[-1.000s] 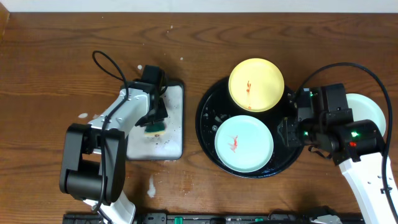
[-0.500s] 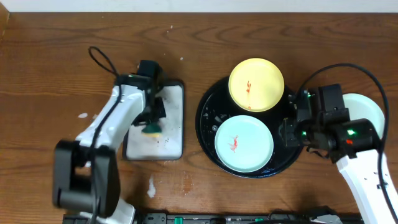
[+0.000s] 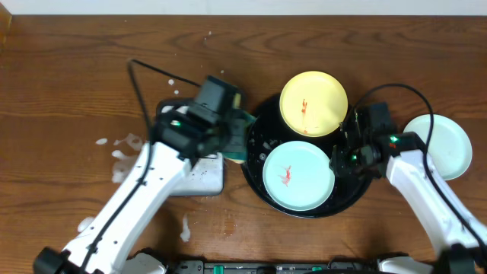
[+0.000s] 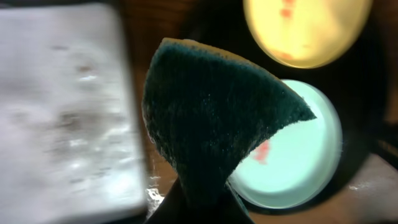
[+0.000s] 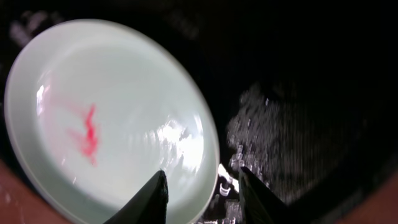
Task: Clean dirty plates on tray and stack at the side
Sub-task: 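Scrub the second pale green plate with the sponge in the left gripper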
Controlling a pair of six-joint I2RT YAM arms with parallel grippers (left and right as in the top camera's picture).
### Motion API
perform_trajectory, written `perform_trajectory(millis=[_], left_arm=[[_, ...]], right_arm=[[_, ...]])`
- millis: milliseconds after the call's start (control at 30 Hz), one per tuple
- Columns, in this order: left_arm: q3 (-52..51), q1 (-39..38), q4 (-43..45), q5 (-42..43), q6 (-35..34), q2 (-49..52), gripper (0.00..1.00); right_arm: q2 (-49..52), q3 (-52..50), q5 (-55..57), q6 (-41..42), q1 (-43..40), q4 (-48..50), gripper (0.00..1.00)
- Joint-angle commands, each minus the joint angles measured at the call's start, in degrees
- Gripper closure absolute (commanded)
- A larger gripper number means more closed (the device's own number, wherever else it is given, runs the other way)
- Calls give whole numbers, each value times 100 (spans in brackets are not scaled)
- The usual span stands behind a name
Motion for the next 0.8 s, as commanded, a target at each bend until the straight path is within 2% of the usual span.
perform_trajectory(millis=[0,167,267,367,500,767], left_arm=[[-83,-468,223,361,-678,284,92],[-83,-1106,562,555,-1043,918,92],[-83,-1362,706,557,-1259,1351,92],[-83,-1502,852,667,-1508,1825,92],[-83,-1534,1237,1257,-1547,2365,92],[-83,-1587,1847,1700,-1818,3338,92]], right_arm=[[490,-42,-452,-275,-245,133,65],[1165,-42,-568,-531,-317,153,71],[1408,-46,-1091,-835,-306,243,75],[1574,-48,-1091,-815,-302,262,86],[1716,-79,-688,-367,-302,437,99],[1696,-81,-597,-153,-306,551,99]])
